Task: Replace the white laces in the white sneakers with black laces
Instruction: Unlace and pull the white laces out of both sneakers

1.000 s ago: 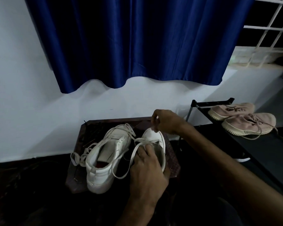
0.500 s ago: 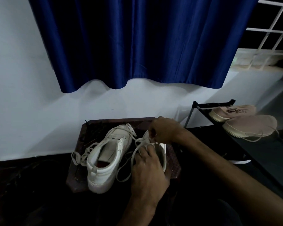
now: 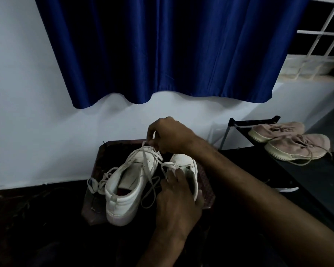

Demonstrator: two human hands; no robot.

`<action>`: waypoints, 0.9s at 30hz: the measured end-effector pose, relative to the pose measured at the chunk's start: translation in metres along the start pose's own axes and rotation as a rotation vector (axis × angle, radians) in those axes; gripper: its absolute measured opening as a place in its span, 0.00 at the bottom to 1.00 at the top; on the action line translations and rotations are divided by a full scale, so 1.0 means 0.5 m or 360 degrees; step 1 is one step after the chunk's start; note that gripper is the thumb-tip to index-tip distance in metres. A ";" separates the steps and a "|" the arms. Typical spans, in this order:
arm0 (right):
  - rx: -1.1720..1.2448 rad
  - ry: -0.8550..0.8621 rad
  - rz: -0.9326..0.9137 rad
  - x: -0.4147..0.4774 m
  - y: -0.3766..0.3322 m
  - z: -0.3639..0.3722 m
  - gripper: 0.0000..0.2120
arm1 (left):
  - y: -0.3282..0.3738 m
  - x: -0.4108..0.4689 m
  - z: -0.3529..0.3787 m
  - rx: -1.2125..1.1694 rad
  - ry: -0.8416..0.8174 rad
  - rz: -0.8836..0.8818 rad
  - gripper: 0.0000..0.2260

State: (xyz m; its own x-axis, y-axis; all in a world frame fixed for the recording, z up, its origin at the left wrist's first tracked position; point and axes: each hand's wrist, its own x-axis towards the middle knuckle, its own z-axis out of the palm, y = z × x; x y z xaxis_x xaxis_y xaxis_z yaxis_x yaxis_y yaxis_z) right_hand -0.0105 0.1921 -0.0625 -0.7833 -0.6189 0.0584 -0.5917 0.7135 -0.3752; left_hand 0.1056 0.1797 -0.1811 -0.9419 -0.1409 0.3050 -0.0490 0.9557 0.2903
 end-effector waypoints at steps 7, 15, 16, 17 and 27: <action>-0.0203 -0.0129 0.0221 -0.056 0.091 0.017 0.06 | -0.019 0.028 -0.048 -0.0456 -0.0129 -0.0282 0.29; -0.0391 -0.0048 0.0332 -0.101 0.102 0.066 0.09 | -0.040 0.052 -0.039 -0.0549 -0.0178 -0.0511 0.14; -0.0409 -0.0016 0.0352 -0.102 0.101 0.072 0.09 | -0.040 0.051 -0.034 -0.0599 -0.0140 -0.0539 0.15; -0.0421 0.0006 0.0369 -0.103 0.100 0.076 0.10 | -0.039 0.050 -0.029 -0.0639 -0.0093 -0.0560 0.17; -0.0428 -0.0641 0.0375 -0.101 0.107 0.015 0.13 | -0.023 0.042 -0.016 -0.0839 0.0322 -0.0678 0.12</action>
State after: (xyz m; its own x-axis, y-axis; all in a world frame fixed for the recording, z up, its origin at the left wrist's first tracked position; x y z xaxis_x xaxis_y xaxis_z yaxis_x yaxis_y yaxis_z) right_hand -0.0013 0.2591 -0.0927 -0.7970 -0.4712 -0.3779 -0.4781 0.8745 -0.0819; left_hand 0.0890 0.1636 -0.1706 -0.7936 -0.5692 0.2150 -0.1839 0.5613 0.8069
